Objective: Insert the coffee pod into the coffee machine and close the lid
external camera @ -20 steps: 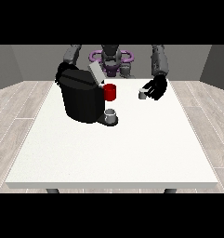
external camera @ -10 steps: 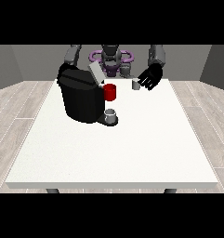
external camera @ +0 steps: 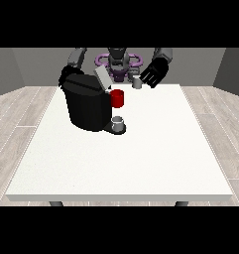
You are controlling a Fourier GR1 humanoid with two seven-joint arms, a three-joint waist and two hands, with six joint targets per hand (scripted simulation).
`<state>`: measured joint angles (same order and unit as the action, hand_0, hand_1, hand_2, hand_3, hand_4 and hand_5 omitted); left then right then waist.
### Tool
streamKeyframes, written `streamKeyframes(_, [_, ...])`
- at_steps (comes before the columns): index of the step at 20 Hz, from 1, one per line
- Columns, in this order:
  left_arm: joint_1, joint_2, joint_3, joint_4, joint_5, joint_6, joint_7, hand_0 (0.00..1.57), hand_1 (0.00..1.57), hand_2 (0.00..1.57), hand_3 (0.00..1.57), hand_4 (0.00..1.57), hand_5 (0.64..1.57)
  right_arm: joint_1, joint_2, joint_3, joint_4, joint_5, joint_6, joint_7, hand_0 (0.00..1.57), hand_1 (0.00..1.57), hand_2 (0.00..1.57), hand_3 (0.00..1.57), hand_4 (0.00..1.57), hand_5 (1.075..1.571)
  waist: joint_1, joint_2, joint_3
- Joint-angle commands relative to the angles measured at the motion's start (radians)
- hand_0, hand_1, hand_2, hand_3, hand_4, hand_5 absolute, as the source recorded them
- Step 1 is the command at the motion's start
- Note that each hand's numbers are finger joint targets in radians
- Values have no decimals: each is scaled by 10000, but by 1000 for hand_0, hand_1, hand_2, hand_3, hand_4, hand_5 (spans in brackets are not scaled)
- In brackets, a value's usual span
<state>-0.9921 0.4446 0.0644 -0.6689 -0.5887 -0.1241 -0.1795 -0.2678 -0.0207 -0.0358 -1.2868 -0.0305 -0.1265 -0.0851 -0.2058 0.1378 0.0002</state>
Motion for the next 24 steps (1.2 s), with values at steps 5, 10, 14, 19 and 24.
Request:
streamKeyframes(5, [-1206, 224, 599, 193, 207, -50, 451, 1255, 1255, 1287, 1219, 471, 1571, -512, 3, 269, -600, 72, -71, -24, 0, 0, 0, 0, 526, 1571, -710, 683, -1])
streamKeyframes(10, [-1557, 145, 453, 336, -86, -31, 763, 1278, 1278, 1332, 1265, 519, 1571, -582, 63, 517, -818, 272, -214, 642, 0, 0, 0, 0, 506, 1571, -964, 739, -2])
streamKeyframes(14, [-1572, 301, 567, 338, -111, -47, 758, 1262, 1262, 1297, 1237, 494, 1571, -344, -263, 147, -841, -40, 161, 190, 0, 0, 0, 0, 502, 1571, -962, 799, 0])
streamKeyframes(19, [-1808, 40, 469, 425, -256, 42, 713, 1314, 1314, 1328, 1230, 493, 1571, -762, -10, 351, -1002, 384, -450, 563, 0, 0, 0, 0, 483, 1571, -953, 1035, -2])
streamKeyframes(24, [-1363, -497, 188, 209, -358, -74, 728, 1316, 1316, 1328, 1225, 510, 1571, -679, -486, -569, -485, -204, -218, 335, 0, 0, 0, 0, 519, 1571, -534, 736, 1])
